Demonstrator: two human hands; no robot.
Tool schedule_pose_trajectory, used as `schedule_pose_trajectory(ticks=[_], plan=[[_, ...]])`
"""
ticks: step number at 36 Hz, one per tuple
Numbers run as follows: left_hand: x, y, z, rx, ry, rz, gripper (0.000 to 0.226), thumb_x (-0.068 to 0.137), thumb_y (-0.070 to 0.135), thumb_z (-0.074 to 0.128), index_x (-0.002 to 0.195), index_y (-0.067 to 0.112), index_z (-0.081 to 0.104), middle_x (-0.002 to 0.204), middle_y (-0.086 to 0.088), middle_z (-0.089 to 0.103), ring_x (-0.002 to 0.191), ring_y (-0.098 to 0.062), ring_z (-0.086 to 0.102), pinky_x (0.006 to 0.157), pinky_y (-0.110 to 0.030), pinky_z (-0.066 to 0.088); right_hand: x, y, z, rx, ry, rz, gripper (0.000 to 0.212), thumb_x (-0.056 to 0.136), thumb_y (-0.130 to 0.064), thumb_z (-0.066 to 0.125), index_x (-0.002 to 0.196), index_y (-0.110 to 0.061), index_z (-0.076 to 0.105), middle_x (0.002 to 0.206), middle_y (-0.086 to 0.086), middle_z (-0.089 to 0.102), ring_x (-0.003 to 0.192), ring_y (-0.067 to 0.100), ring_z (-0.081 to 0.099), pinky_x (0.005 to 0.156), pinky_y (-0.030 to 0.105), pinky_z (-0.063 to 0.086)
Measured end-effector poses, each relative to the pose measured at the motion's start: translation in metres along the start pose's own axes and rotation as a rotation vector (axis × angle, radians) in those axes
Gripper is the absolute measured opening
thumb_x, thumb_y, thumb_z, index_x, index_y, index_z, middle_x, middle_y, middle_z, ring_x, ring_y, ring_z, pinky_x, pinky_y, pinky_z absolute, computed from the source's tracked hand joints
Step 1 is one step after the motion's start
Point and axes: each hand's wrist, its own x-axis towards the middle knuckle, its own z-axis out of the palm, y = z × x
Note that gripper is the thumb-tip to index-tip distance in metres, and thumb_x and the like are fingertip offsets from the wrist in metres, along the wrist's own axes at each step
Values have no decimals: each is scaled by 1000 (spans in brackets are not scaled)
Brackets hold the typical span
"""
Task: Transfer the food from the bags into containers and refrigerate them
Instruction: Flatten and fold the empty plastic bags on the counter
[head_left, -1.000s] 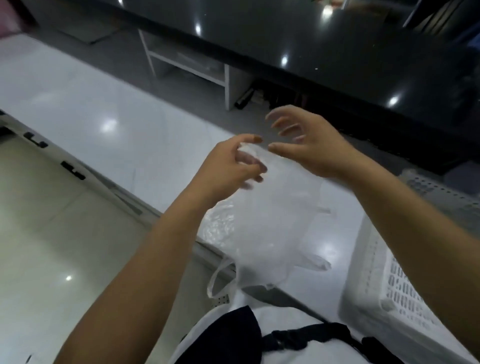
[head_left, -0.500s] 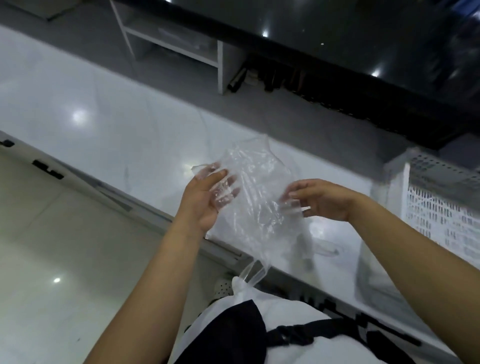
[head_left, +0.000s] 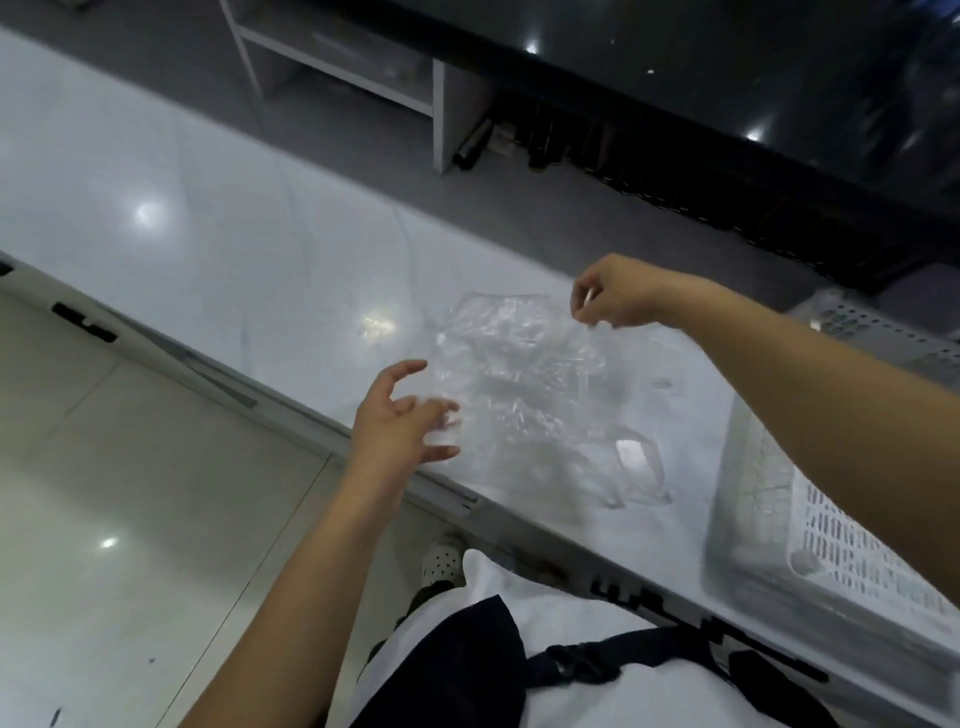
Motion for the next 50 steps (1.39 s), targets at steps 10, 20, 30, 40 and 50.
schedule_pose_trajectory(ticks=[10,20,30,40,50], plan=[[-30,-33,0,936,80,131,65,93,35,63,150,36,33,123,8,54,100,-13,59,72,-27,46,-3,9,93,-269,349,-69,47,99,-34,52,145,-26,45,150,3,46,142,26,34,118,49,16],[8,-29,50,1091,-85,368,48,107,22,38,154,15,34,163,-8,30,152,-25,22,125,-41,18,-44,32,191,-303,287,-106,65,103,-56,14,160,-29,-4,168,0,-10,153,20,-15,124,45,-8],[59,-75,50,1545,19,388,71,102,57,9,160,20,-8,169,-2,-12,155,-25,-15,123,-48,-13,-45,57,203,-240,361,30,74,97,-69,4,159,-31,-11,165,-5,-19,150,17,-26,122,49,-13],[54,-56,45,1452,77,550,65,105,40,25,161,15,1,169,-4,-5,155,-26,-9,125,-46,-8,-30,53,189,-260,373,42,75,94,-72,-1,157,-33,-16,165,-4,-24,149,18,-29,120,52,-15],[77,-57,80,1517,-113,526,66,106,43,20,160,13,-4,169,-5,-7,155,-25,-12,126,-42,-7,-23,39,189,-247,361,92,70,96,-66,-3,158,-34,-14,166,-3,-22,151,20,-25,121,54,-12]])
